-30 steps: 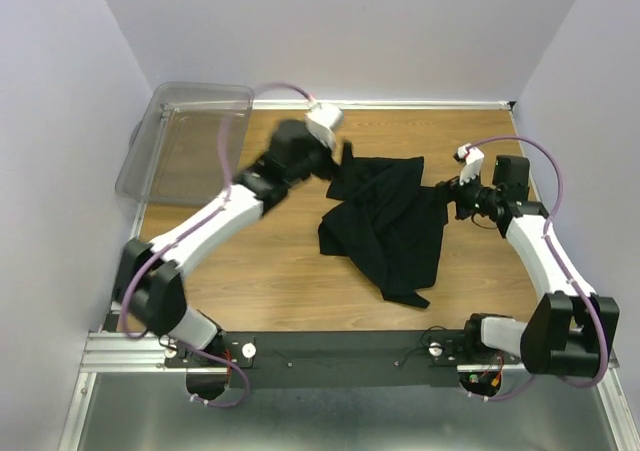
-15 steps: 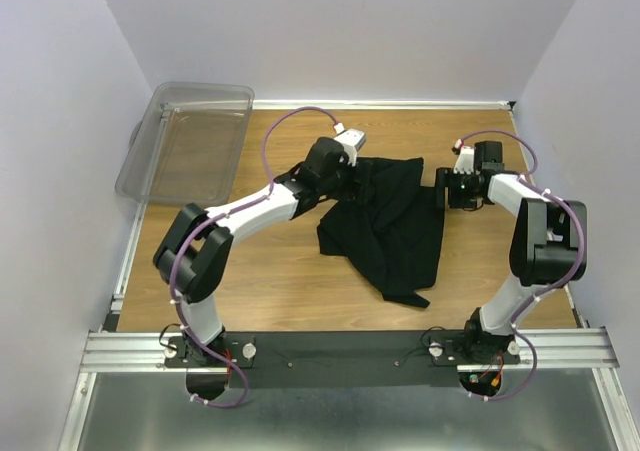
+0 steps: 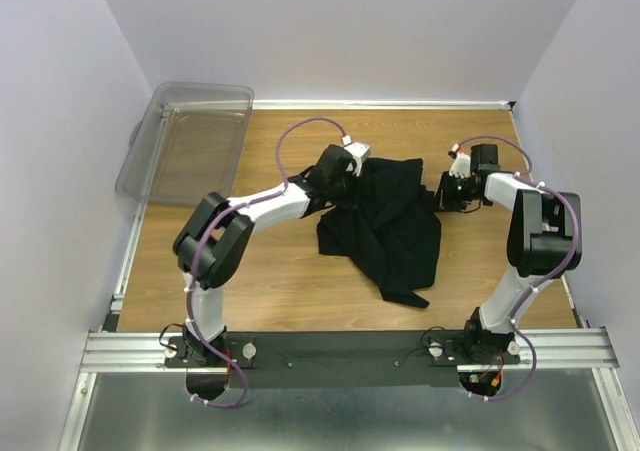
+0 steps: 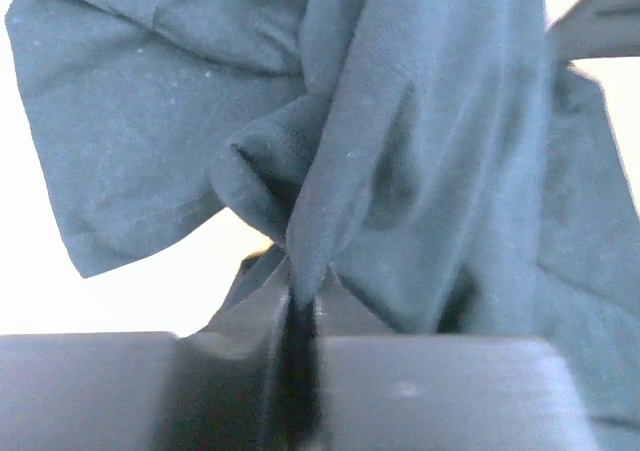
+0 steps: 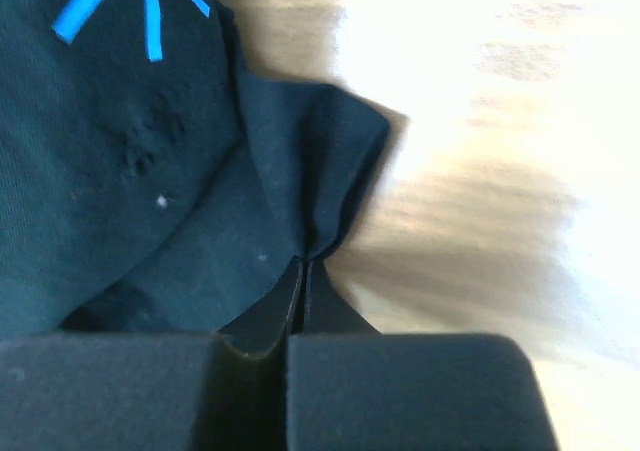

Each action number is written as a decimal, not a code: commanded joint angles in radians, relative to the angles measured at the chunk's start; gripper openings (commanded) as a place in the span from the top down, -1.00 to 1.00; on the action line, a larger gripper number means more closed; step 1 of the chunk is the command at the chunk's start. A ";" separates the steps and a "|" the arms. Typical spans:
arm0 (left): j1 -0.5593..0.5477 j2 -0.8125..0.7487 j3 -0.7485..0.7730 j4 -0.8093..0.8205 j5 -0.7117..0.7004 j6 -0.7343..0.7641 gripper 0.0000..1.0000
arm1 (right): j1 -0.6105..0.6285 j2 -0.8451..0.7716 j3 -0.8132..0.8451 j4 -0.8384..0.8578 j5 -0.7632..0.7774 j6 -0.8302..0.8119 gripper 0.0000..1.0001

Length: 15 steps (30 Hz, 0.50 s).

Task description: Fold and stack the t-shirts

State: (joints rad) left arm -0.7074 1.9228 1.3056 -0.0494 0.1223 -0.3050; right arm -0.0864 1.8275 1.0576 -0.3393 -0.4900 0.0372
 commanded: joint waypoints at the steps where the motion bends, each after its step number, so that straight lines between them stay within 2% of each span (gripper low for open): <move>1: -0.007 -0.215 -0.086 0.077 -0.094 -0.023 1.00 | 0.001 -0.163 0.028 -0.046 0.132 -0.028 0.99; 4: -0.006 -0.425 -0.166 0.077 -0.199 -0.026 1.00 | -0.027 -0.331 0.042 -0.014 0.206 -0.092 0.99; 5: -0.006 -0.479 -0.184 0.074 -0.214 -0.028 1.00 | -0.035 -0.429 0.048 -0.009 0.209 -0.103 0.99; 8: -0.007 -0.718 -0.244 0.074 -0.246 -0.019 1.00 | -0.044 -0.583 0.102 -0.009 0.182 -0.170 0.99; 12: -0.013 -0.893 -0.281 0.089 -0.273 -0.025 1.00 | -0.046 -0.703 0.192 -0.013 0.128 -0.166 0.99; 15: -0.015 -0.967 -0.281 0.094 -0.225 -0.040 1.00 | -0.046 -0.766 0.244 -0.015 0.129 -0.148 0.99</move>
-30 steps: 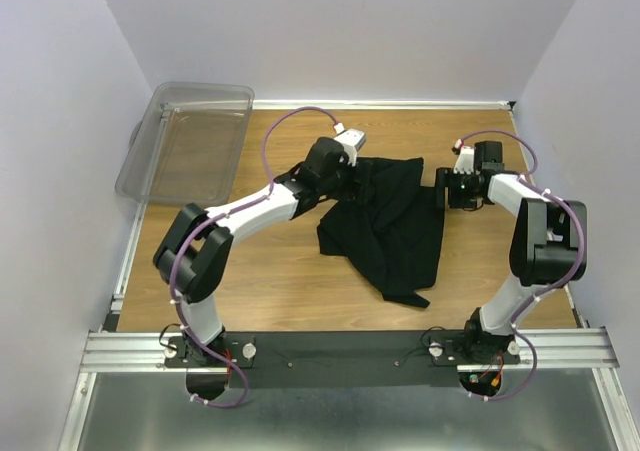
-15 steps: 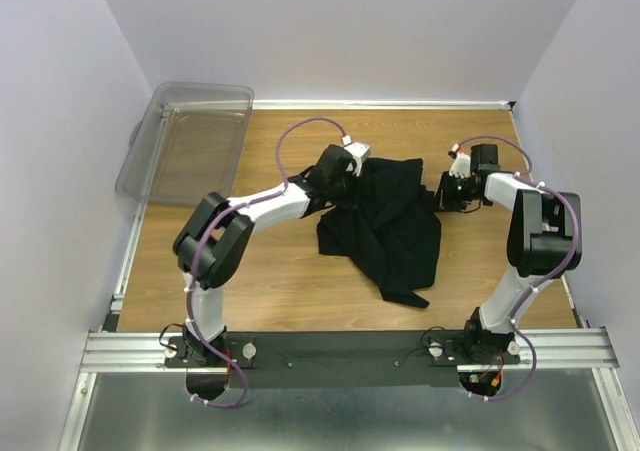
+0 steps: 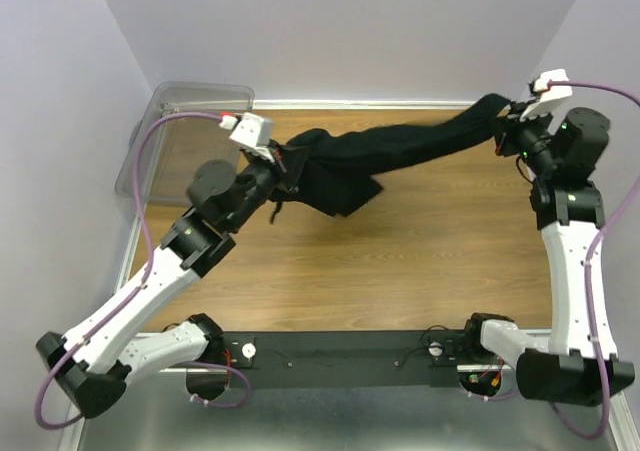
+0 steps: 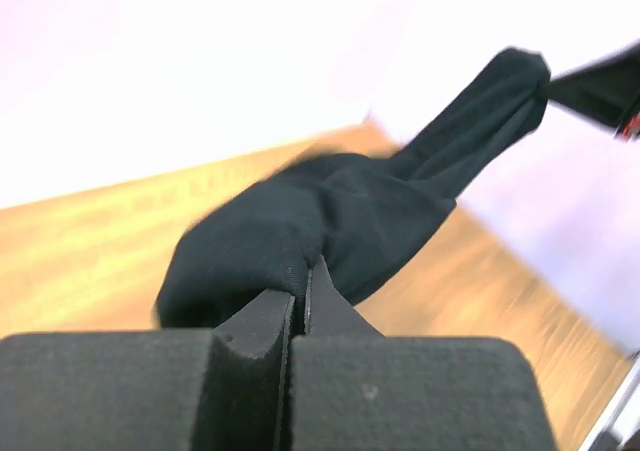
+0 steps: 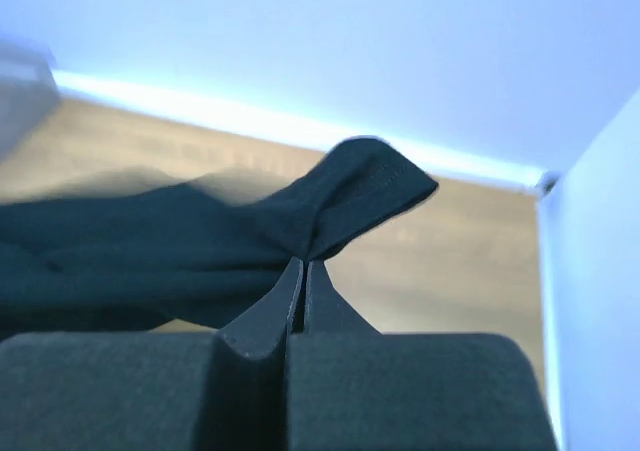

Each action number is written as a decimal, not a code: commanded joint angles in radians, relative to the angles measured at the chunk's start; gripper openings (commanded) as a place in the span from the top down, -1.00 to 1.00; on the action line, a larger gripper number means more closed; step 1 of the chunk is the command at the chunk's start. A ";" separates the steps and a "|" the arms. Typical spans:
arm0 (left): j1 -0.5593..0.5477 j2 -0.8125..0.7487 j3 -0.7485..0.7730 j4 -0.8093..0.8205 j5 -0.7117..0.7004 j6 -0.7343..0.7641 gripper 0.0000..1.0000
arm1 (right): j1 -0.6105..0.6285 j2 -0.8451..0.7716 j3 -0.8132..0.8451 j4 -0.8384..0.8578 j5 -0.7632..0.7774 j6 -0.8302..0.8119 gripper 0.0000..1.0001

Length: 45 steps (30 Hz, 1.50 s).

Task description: Fold and stack the t-shirts

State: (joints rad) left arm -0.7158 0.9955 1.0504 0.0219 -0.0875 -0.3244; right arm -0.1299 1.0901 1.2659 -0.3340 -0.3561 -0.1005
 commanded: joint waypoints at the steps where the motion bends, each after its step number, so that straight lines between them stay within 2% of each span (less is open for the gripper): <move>1: -0.008 -0.046 -0.027 0.021 0.008 -0.030 1.00 | -0.002 -0.038 0.042 -0.022 0.005 -0.005 0.99; 6: -0.043 0.072 -0.096 0.064 0.207 -0.129 0.92 | -0.002 -0.064 -0.020 -0.033 0.176 -0.030 0.99; 9: -0.129 0.164 -0.228 0.095 0.265 -0.191 0.77 | -0.002 -0.084 -0.129 -0.056 0.220 -0.082 0.99; 10: -0.158 0.181 -0.257 0.107 0.270 -0.209 0.53 | -0.002 -0.093 -0.157 -0.068 0.227 -0.108 0.99; 12: -0.269 0.213 -0.312 0.160 0.331 -0.258 0.27 | -0.002 -0.128 -0.241 -0.114 0.291 -0.188 0.99; 13: -0.315 0.219 -0.358 0.174 0.348 -0.298 -0.04 | -0.002 -0.150 -0.267 -0.125 0.324 -0.218 0.99; 16: -0.420 0.232 -0.401 0.176 0.350 -0.338 -0.30 | -0.002 -0.173 -0.370 -0.134 0.483 -0.320 0.99; 17: -0.425 0.212 -0.405 0.158 0.327 -0.359 -0.32 | -0.002 -0.171 -0.385 -0.138 0.514 -0.346 0.98; 18: -0.427 0.194 -0.403 0.115 0.257 -0.360 -0.42 | -0.004 -0.171 -0.408 -0.142 0.557 -0.355 0.66; 19: -0.427 0.172 -0.394 0.081 0.256 -0.358 -0.49 | -0.004 -0.168 -0.413 -0.143 0.568 -0.358 0.42; 21: -0.425 0.103 -0.360 -0.020 0.036 -0.351 -0.70 | -0.004 -0.161 -0.412 -0.151 0.556 -0.351 -0.09; 22: -0.398 0.083 -0.359 -0.055 -0.077 -0.351 -0.87 | -0.004 -0.157 -0.407 -0.155 0.534 -0.343 -0.23; 23: -0.369 0.053 -0.363 -0.051 -0.108 -0.351 -0.92 | -0.002 -0.145 -0.396 -0.175 0.444 -0.329 -0.63; 24: -0.332 0.043 -0.397 -0.027 -0.116 -0.344 -0.95 | -0.004 -0.139 -0.387 -0.190 0.378 -0.326 -0.87; 25: -0.201 0.043 -0.418 0.024 -0.050 -0.335 -0.96 | -0.002 -0.130 -0.378 -0.201 0.300 -0.323 -0.96; 26: -0.132 0.051 -0.438 0.071 0.012 -0.332 -0.96 | -0.002 -0.115 -0.376 -0.212 0.220 -0.329 -0.99; 27: -0.061 0.101 -0.455 0.161 0.070 -0.332 -0.95 | -0.002 -0.099 -0.376 -0.227 0.050 -0.358 -1.00; 28: 0.016 0.139 -0.460 0.202 0.169 -0.318 -0.92 | -0.002 -0.066 -0.385 -0.227 -0.034 -0.372 -1.00; 29: 0.045 0.237 -0.422 0.242 0.216 -0.289 -0.89 | -0.002 -0.023 -0.387 -0.229 -0.179 -0.389 -1.00; 32: 0.075 0.415 -0.307 0.230 0.285 -0.222 -0.82 | -0.002 0.069 -0.375 -0.229 -0.337 -0.389 -0.98; 33: 0.078 0.531 -0.265 0.205 0.304 -0.206 -0.79 | -0.002 0.103 -0.355 -0.229 -0.368 -0.380 -0.98; 36: 0.079 0.710 -0.117 0.203 0.403 -0.174 -0.60 | 0.007 0.223 -0.307 -0.232 -0.510 -0.354 -0.93; 38: 0.078 0.797 -0.081 0.204 0.419 -0.171 -0.58 | 0.019 0.302 -0.274 -0.259 -0.541 -0.358 -0.92; 40: 0.079 0.837 -0.037 0.197 0.417 -0.173 -0.51 | 0.030 0.342 -0.232 -0.273 -0.561 -0.360 -0.89; 41: 0.078 0.850 -0.029 0.202 0.434 -0.177 -0.36 | 0.035 0.355 -0.224 -0.277 -0.570 -0.361 -0.88; 43: 0.076 0.858 -0.024 0.237 0.462 -0.195 -0.20 | 0.062 0.387 -0.214 -0.275 -0.587 -0.367 -0.88; 45: 0.076 0.823 -0.027 0.236 0.450 -0.202 -0.20 | 0.128 0.427 -0.197 -0.275 -0.583 -0.360 -0.88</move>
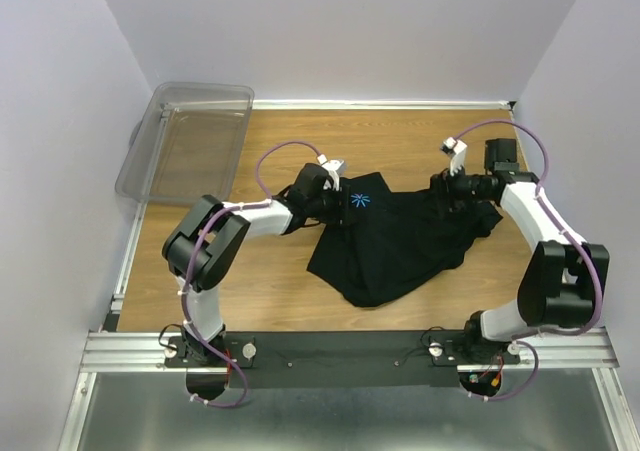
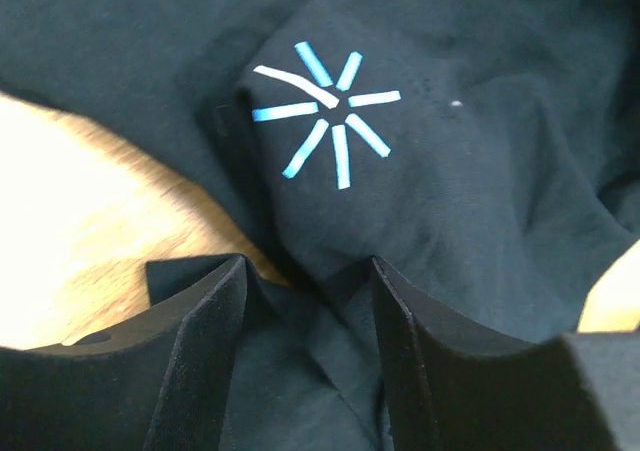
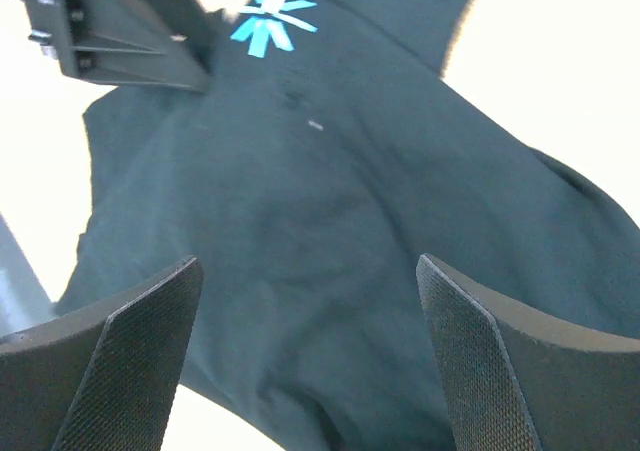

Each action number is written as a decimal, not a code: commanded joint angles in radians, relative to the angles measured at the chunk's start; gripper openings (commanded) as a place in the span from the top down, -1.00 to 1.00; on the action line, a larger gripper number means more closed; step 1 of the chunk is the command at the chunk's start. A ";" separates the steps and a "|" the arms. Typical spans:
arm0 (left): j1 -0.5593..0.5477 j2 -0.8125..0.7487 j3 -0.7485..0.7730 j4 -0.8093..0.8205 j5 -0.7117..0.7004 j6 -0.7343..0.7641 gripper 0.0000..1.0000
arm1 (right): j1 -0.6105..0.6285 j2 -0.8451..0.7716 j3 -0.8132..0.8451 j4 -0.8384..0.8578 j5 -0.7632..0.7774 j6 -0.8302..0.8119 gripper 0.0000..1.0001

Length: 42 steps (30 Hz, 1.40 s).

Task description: Fold and stack the t-shirts

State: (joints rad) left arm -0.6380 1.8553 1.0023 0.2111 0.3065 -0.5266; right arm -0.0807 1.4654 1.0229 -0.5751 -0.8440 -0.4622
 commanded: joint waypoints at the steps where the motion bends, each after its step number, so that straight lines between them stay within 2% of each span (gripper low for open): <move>1: -0.002 -0.063 0.015 0.037 0.037 0.002 -0.22 | 0.128 0.065 0.060 -0.034 -0.080 0.011 -0.88; 4: 0.000 -0.233 -0.051 -0.019 -0.117 0.013 -0.39 | 0.290 0.121 0.143 -0.014 0.047 0.078 -0.85; 5: -0.002 -0.286 -0.074 -0.033 -0.215 0.016 -0.50 | 0.332 0.163 0.179 0.003 0.106 0.109 -0.83; 6: 0.000 -0.400 -0.102 -0.062 -0.266 0.016 -0.55 | 0.408 0.183 0.199 0.050 0.255 0.175 -0.82; 8: 0.003 -0.517 -0.186 -0.090 -0.391 0.010 -0.64 | 0.478 0.260 0.235 0.092 0.427 0.230 -0.79; 9: 0.004 -0.635 -0.214 -0.110 -0.421 0.004 -0.66 | 0.505 0.295 0.262 0.109 0.510 0.278 -0.74; 10: 0.008 -0.695 -0.269 -0.121 -0.466 -0.004 -0.71 | 0.547 0.327 0.313 0.107 0.622 0.292 -0.62; 11: 0.008 -0.752 -0.295 -0.130 -0.478 -0.024 -0.71 | 0.562 0.384 0.334 0.106 0.663 0.303 -0.58; 12: 0.011 -0.857 -0.319 -0.137 -0.483 -0.036 -0.72 | 0.587 0.407 0.351 0.107 0.734 0.315 -0.41; 14: 0.015 -0.945 -0.390 -0.144 -0.481 -0.064 -0.76 | 0.596 0.440 0.352 0.104 0.737 0.315 -0.13; 15: 0.018 -1.011 -0.410 -0.141 -0.472 -0.087 -0.75 | 0.599 0.444 0.335 0.103 0.715 0.318 0.43; 17: 0.018 -1.051 -0.459 -0.139 -0.446 -0.107 -0.76 | 0.598 0.414 0.316 0.104 0.709 0.316 0.83; 18: 0.018 -1.065 -0.471 -0.130 -0.435 -0.119 -0.76 | 0.587 0.348 0.307 0.107 0.720 0.313 0.99; 20: 0.020 -1.056 -0.499 -0.112 -0.394 -0.125 -0.76 | 0.544 0.270 0.298 0.116 0.727 0.319 0.99; 21: 0.020 -1.030 -0.504 -0.089 -0.379 -0.127 -0.76 | 0.460 0.189 0.299 0.129 0.700 0.344 0.99; 27: 0.018 -0.831 -0.495 0.051 -0.258 -0.119 -0.76 | 0.121 0.023 0.237 0.167 0.663 0.363 0.99; 31: 0.009 -0.650 -0.420 0.065 -0.205 -0.087 -0.73 | 0.058 -0.051 0.119 0.170 0.701 0.303 0.99; 35: -0.011 -0.484 -0.309 0.060 -0.172 -0.049 -0.65 | 0.052 -0.114 -0.032 0.150 0.706 0.189 0.99; 42: -0.049 -0.282 -0.088 0.013 -0.222 0.036 -0.63 | 0.050 -0.289 -0.187 -0.113 0.479 -0.151 0.99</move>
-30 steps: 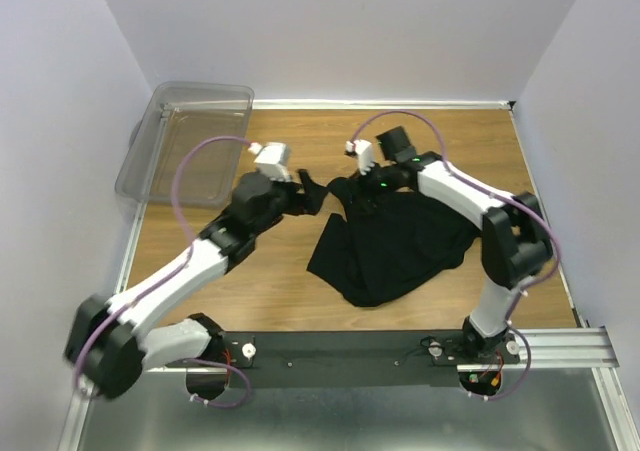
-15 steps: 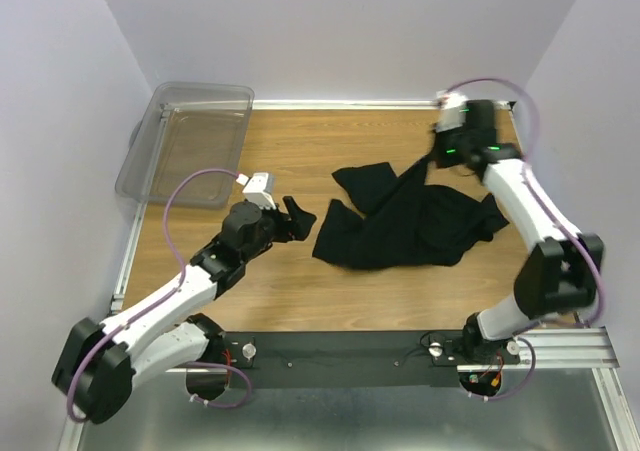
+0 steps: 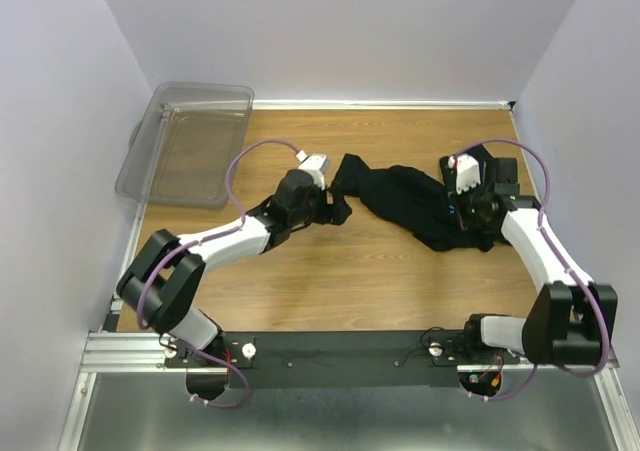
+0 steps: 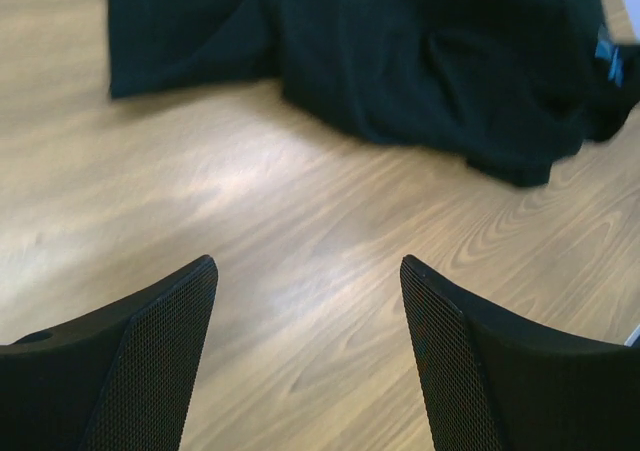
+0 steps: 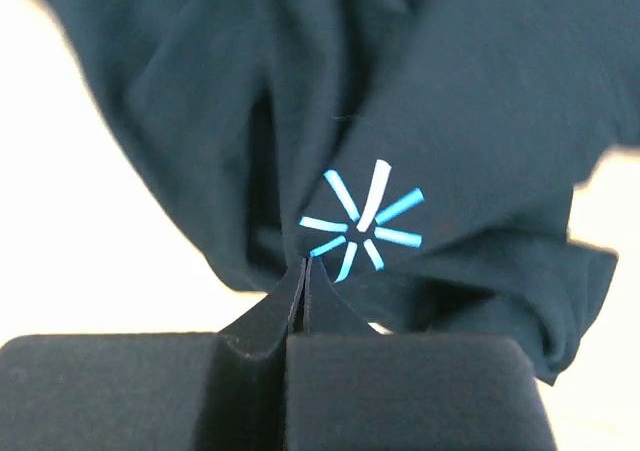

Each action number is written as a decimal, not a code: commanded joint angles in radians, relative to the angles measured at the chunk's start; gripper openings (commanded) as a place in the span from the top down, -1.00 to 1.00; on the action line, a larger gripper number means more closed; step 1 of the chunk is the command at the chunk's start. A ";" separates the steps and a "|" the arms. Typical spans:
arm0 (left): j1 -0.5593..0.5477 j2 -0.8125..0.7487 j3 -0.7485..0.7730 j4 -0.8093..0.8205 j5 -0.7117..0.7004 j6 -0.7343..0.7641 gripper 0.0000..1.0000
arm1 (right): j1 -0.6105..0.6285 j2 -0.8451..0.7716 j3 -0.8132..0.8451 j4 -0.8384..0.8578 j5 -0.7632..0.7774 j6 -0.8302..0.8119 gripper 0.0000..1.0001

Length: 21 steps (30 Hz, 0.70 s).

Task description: Fold and stack the t-shirts

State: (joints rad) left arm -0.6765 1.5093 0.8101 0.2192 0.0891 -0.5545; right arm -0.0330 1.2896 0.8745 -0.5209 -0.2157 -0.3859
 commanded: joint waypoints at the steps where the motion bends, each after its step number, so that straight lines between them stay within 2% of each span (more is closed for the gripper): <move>1: -0.011 0.090 0.180 -0.003 -0.014 0.094 -0.63 | 0.002 -0.142 -0.043 -0.206 -0.244 -0.270 0.99; 3: -0.011 0.180 0.277 -0.039 -0.018 0.155 -0.64 | 0.004 -0.162 -0.037 -0.327 -0.388 -0.403 0.99; 4: -0.011 0.219 0.329 -0.052 -0.012 0.156 -0.64 | 0.004 -0.164 -0.029 -0.364 -0.389 -0.439 0.99; 5: -0.011 0.294 0.444 -0.079 0.027 0.212 -0.64 | 0.004 -0.162 -0.017 -0.411 -0.471 -0.474 0.99; 7: -0.011 0.368 0.599 -0.096 0.101 0.251 -0.64 | 0.004 -0.159 -0.006 -0.415 -0.530 -0.501 0.99; 8: -0.012 0.400 0.644 -0.107 0.200 0.267 -0.64 | 0.004 -0.158 -0.003 -0.416 -0.542 -0.504 0.99; 11: -0.018 0.528 0.791 -0.178 0.343 0.288 -0.61 | 0.004 -0.156 0.009 -0.474 -0.608 -0.573 0.99; 13: -0.032 0.569 0.807 -0.190 0.350 0.312 -0.61 | 0.004 -0.148 0.006 -0.602 -0.642 -0.724 0.99; 15: -0.054 0.612 0.808 -0.204 0.357 0.338 -0.62 | 0.004 -0.133 -0.005 -0.630 -0.630 -0.746 0.96; 17: -0.069 0.652 0.822 -0.218 0.344 0.346 -0.62 | 0.004 -0.122 0.000 -0.611 -0.565 -0.713 0.65; 18: -0.072 0.685 0.824 -0.251 0.330 0.347 -0.62 | 0.004 -0.118 0.012 -0.558 -0.542 -0.611 0.48; 19: -0.075 0.699 0.825 -0.262 0.316 0.341 -0.62 | -0.002 -0.115 0.026 -0.520 -0.518 -0.543 -0.13; 21: -0.078 0.719 0.821 -0.299 0.264 0.326 -0.60 | -0.021 -0.121 0.078 -0.387 -0.435 -0.397 -0.36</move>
State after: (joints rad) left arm -0.7441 2.1757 1.6272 0.0353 0.3725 -0.2466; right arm -0.0330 1.1706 0.8696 -1.0462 -0.7368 -0.9752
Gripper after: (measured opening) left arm 0.810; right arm 0.569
